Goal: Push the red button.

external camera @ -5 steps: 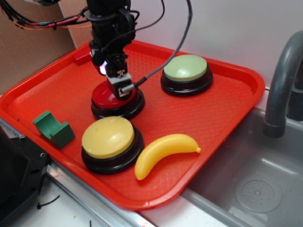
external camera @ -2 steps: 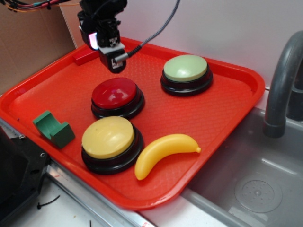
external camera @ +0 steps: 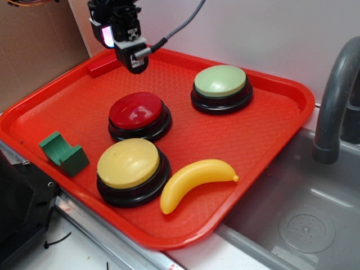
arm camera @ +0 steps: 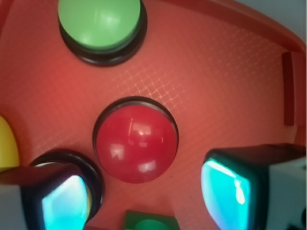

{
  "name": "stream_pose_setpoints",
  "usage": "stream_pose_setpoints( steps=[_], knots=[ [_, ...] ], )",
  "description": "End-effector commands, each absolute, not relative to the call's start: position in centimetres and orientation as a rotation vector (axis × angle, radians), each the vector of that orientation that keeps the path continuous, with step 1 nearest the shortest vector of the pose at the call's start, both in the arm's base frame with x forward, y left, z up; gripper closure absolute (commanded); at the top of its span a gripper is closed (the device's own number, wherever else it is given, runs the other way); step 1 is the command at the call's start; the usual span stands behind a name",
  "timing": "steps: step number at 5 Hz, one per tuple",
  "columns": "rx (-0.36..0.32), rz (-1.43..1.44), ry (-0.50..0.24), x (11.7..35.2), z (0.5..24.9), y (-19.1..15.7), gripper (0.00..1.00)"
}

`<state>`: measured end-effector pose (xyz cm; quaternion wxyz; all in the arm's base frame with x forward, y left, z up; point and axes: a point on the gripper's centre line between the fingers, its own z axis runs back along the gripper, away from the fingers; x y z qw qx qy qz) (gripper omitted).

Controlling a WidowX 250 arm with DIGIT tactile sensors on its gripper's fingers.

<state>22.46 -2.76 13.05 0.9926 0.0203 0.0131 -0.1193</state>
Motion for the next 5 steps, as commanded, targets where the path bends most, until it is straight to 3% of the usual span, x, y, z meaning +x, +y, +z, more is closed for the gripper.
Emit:
stream_pose_setpoints(
  steps=[1,5],
  knots=[
    [0.030,-0.198,-0.066,22.8,16.8,-2.7,0.00],
    [0.051,-0.144,-0.121,21.5,19.2,-2.5,0.00]
  ],
)
